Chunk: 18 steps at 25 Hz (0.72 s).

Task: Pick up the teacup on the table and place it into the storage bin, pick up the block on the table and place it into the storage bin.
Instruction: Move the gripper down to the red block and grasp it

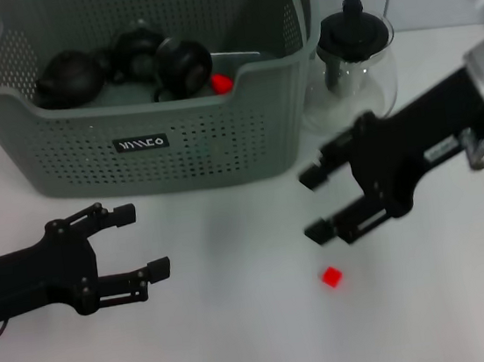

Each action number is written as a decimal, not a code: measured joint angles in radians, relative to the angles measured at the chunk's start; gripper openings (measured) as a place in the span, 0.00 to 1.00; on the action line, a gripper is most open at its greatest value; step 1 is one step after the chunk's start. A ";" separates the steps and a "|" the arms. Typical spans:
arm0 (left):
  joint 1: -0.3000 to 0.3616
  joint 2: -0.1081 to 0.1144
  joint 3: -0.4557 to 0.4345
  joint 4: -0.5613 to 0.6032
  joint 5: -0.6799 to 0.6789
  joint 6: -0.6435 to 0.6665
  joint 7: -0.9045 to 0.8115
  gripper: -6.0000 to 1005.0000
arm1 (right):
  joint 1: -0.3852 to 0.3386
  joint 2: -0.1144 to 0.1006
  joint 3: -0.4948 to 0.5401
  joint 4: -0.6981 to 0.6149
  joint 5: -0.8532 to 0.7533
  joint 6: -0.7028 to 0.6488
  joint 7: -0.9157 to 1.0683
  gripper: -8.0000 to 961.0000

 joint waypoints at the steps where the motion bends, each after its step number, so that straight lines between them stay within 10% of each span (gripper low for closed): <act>1: -0.002 0.000 0.002 -0.001 0.000 -0.002 0.000 0.95 | 0.006 0.017 -0.010 0.001 -0.081 0.005 0.021 0.77; 18: -0.010 0.011 0.000 -0.043 0.001 -0.022 0.017 0.95 | 0.166 0.035 -0.519 0.259 -0.340 0.367 0.433 0.76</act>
